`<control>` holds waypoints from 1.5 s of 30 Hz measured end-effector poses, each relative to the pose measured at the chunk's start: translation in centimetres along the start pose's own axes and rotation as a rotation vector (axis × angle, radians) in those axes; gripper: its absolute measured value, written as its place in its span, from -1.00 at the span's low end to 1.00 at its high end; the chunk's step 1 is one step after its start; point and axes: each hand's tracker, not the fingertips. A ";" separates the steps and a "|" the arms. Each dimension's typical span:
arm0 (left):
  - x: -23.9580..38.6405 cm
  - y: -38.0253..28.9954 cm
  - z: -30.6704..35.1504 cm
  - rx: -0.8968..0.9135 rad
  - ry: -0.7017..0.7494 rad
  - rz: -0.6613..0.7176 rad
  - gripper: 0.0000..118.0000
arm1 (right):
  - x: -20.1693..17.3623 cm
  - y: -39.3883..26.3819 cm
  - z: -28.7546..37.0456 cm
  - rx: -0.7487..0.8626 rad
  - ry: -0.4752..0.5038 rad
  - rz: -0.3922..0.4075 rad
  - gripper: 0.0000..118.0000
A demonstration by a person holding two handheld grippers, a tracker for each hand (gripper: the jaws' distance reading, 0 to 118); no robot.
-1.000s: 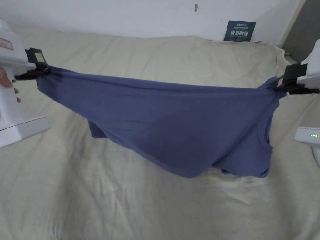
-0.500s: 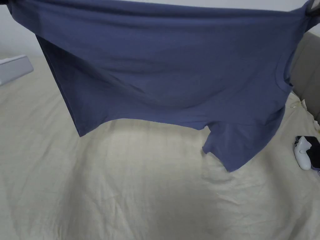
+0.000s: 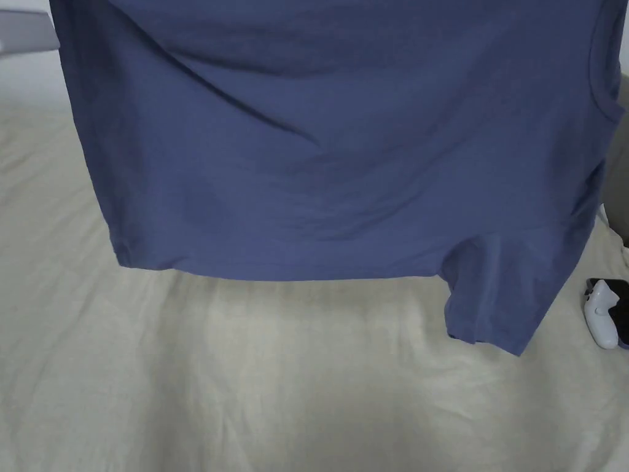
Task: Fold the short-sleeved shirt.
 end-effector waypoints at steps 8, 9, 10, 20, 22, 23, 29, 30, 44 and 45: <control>4.2 5.0 -10.7 -0.013 0.099 -0.130 -1.00 | -2.3 3.5 -7.2 -0.004 -0.061 0.002 -0.98; 4.9 5.1 -11.2 0.005 0.107 -0.128 -1.00 | -2.5 3.7 -8.4 -0.001 -0.067 -0.006 -0.98; 5.3 5.4 -12.4 0.012 0.110 -0.123 -1.00 | -2.6 4.0 -9.6 0.002 -0.074 -0.015 -0.98; 8.3 5.1 -23.4 0.111 0.168 -0.118 -1.00 | -3.3 4.5 -21.1 0.044 -0.113 -0.024 -0.98; 8.5 4.5 -25.8 0.124 0.179 -0.121 -1.00 | -3.4 3.7 -23.1 0.056 -0.121 -0.013 -0.98; 8.6 4.0 -26.6 0.127 0.182 -0.123 -1.00 | -3.4 3.3 -24.0 0.060 -0.125 -0.012 -0.98; 9.1 -1.8 -31.8 0.080 0.190 -0.136 -1.00 | -2.6 -1.4 -30.0 0.056 -0.140 0.016 -0.98; 9.2 -3.4 -32.7 0.058 0.195 -0.149 -1.00 | -2.4 -2.7 -31.0 0.050 -0.137 0.025 -0.98; 7.2 -27.0 -34.7 -0.365 0.175 -0.145 -1.00 | 1.3 -25.5 -34.6 -0.332 -0.195 -0.042 -0.98; 7.0 -28.2 -33.1 -0.404 0.174 -0.154 -1.00 | 1.5 -27.2 -34.2 -0.370 -0.196 -0.043 -0.98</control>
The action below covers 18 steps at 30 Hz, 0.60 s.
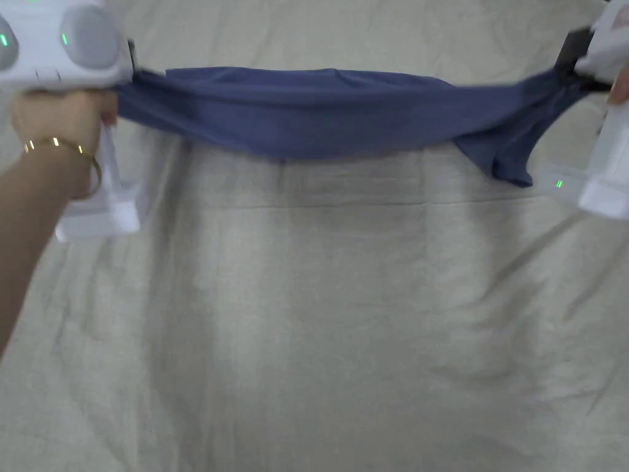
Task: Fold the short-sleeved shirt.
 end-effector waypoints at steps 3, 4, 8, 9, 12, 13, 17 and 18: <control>-0.8 -5.5 1.2 -0.071 -0.008 0.005 -1.00 | 1.4 -5.5 -0.2 -0.066 0.010 -0.015 -0.98; -1.2 -7.1 2.0 -0.091 -0.015 0.005 -1.00 | 2.0 -7.4 -0.1 -0.094 0.011 -0.012 -0.98; -3.4 -12.5 5.5 -0.111 -0.048 0.014 -1.00 | 4.7 -13.4 1.8 -0.140 0.045 -0.018 -0.98; -4.0 -13.8 6.6 -0.107 -0.040 0.015 -1.00 | 5.3 -14.6 2.6 -0.155 0.055 -0.027 -0.98; -6.6 -16.7 10.0 -0.111 -0.049 0.070 -1.00 | 7.6 -17.6 5.4 -0.164 0.077 -0.026 -0.98; -7.6 -17.7 11.3 -0.122 -0.050 0.104 -1.00 | 8.4 -18.6 6.5 -0.160 0.088 -0.034 -0.98; -10.4 -20.9 15.6 -0.124 -0.052 0.117 -1.00 | 10.7 -21.5 10.8 -0.175 0.129 -0.036 -0.98; -10.9 -21.7 16.8 -0.126 -0.063 0.120 -1.00 | 11.1 -22.3 12.0 -0.171 0.129 -0.034 -0.98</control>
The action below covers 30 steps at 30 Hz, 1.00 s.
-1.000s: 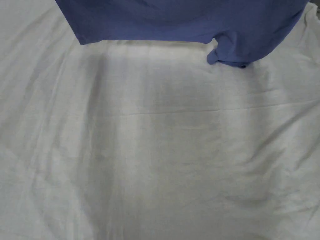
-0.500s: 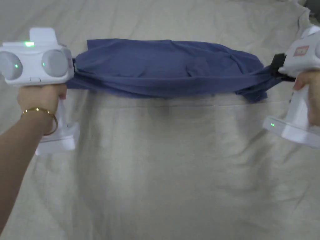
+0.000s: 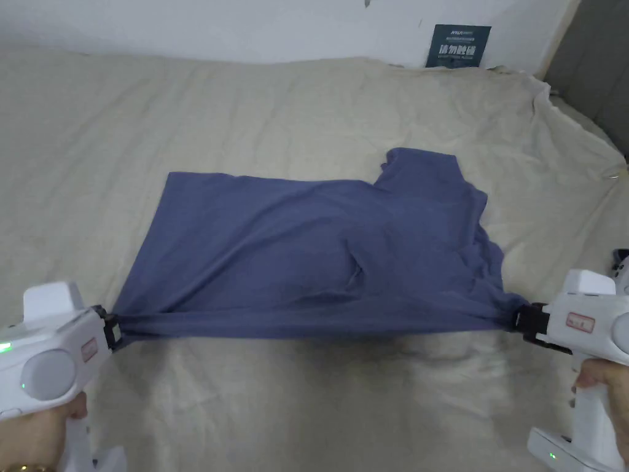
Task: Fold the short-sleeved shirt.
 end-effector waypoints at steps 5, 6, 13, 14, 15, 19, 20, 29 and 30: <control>-0.8 -3.7 4.2 -0.014 -0.001 -0.041 -1.00 | 1.8 -3.7 3.7 -0.012 -0.021 0.026 -0.99; -0.8 -4.5 4.8 -0.012 -0.006 -0.043 -1.00 | 2.2 -4.4 4.5 -0.008 -0.003 -0.001 -0.99; -2.7 -7.3 8.2 -0.041 0.011 -0.027 -1.00 | 3.3 -8.6 8.0 -0.042 0.012 0.083 -0.99; -3.1 -7.7 8.5 -0.043 0.018 -0.015 -1.00 | 3.5 -8.9 8.3 -0.053 0.012 0.088 -0.99; -3.5 -7.9 8.9 -0.044 0.018 -0.012 -1.00 | 3.8 -9.2 8.4 -0.065 0.013 0.093 -0.99; -4.2 -9.1 9.7 -0.077 0.024 -0.050 -1.00 | 4.7 -10.3 8.5 -0.090 0.010 0.085 -0.99; -4.2 -9.4 9.5 -0.094 0.031 -0.068 -1.00 | 4.9 -10.5 8.4 -0.104 0.008 0.089 -0.99; -5.2 -10.5 9.4 -0.155 0.036 -0.055 -0.14 | 4.5 -11.7 8.5 -0.172 -0.005 0.141 -0.76; -5.4 -10.3 9.7 -0.153 0.033 -0.046 0.25 | 4.6 -11.7 8.9 -0.161 -0.014 0.151 -0.31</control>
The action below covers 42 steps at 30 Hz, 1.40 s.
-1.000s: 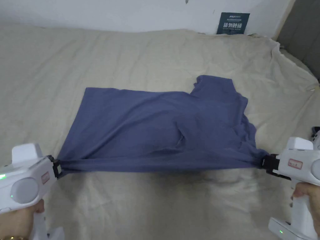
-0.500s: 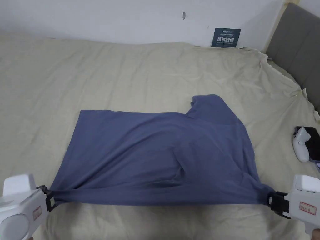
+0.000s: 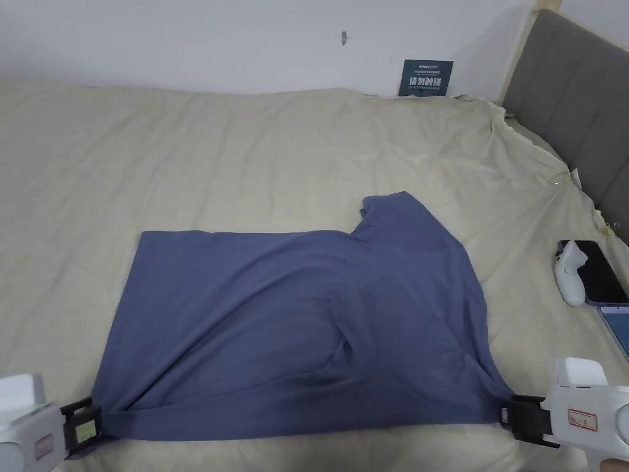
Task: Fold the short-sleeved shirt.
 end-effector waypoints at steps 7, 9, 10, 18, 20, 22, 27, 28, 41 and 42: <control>-0.9 4.2 4.1 0.178 -0.014 0.064 1.00 | -0.2 2.8 5.9 0.226 -0.081 0.022 0.77; 0.2 5.7 5.5 0.268 -0.046 0.049 1.00 | -1.1 4.1 7.9 0.342 -0.092 0.032 0.77; 1.0 6.6 6.4 0.316 -0.054 0.039 1.00 | -1.8 4.6 8.8 0.404 -0.100 0.041 0.77; 8.0 8.5 10.3 0.710 -0.055 -0.073 0.44 | -8.1 5.5 12.1 0.807 -0.050 0.086 0.86; 9.0 8.2 10.8 0.745 -0.102 -0.079 0.02 | -8.9 5.3 12.0 0.833 -0.015 0.074 0.84; 9.4 7.9 11.2 0.752 -0.136 -0.075 -0.47 | -9.8 5.0 12.1 0.856 0.017 0.067 0.71; 9.9 6.6 11.6 0.801 -0.129 -0.118 -1.00 | -11.1 4.3 12.1 0.894 0.045 0.080 -0.58; 9.8 6.5 11.2 0.798 -0.143 -0.124 -1.00 | -11.2 4.2 12.0 0.896 0.047 0.084 -0.70; 9.9 6.3 9.9 0.760 -0.179 -0.113 -1.00 | -11.9 4.1 11.5 0.887 0.032 0.075 -1.00; 9.9 6.4 9.8 0.757 -0.177 -0.115 -1.00 | -11.8 4.2 11.5 0.885 0.033 0.074 -1.00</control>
